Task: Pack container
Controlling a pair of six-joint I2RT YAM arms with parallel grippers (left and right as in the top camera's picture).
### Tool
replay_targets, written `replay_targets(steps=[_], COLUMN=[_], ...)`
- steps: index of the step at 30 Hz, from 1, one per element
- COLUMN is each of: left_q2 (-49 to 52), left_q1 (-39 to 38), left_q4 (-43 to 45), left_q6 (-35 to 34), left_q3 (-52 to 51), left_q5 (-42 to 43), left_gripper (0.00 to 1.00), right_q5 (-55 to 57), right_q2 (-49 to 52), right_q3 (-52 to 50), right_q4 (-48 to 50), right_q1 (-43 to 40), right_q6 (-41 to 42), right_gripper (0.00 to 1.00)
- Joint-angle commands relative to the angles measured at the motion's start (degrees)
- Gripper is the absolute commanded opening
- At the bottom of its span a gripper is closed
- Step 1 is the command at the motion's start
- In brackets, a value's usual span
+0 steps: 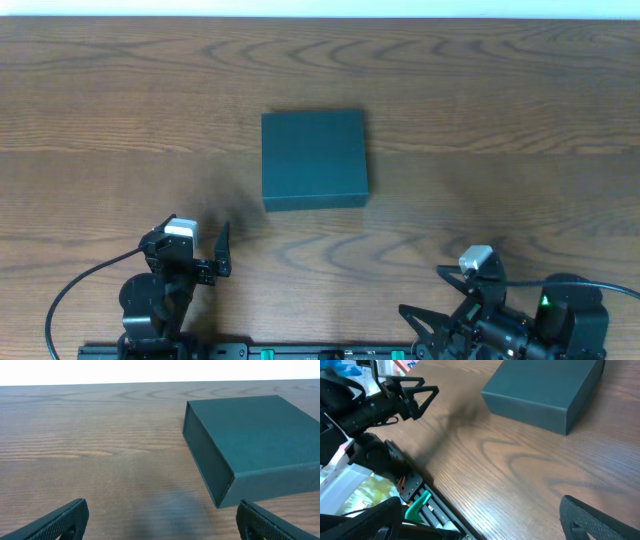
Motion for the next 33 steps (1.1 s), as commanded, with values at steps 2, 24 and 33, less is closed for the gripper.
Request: replay_targets(steps=[2,24,33], left_q2=[-0.59,-0.59,-0.59], left_q1=[-0.2,-0.2,-0.2], left_q4=[0.09,0.09,0.09], left_q6=[0.24,0.24,0.24], left_q3=[-1.33,-1.33,-1.33], left_q5=[-0.57,-0.57,-0.57], left_gripper=[0.95,0.95,0.95], right_q5=[0.26,35.82,35.85], right_q2=[-0.26,-18.95,-18.91], right_q3=[-0.02,-33.83,-34.38], right_q4=[-0.31,23.04,23.87], right_q1=[-0.02,2.43,2.4], right_q6=[-0.61,-2.71,-2.71], right_gripper=[0.99,0.99,0.99])
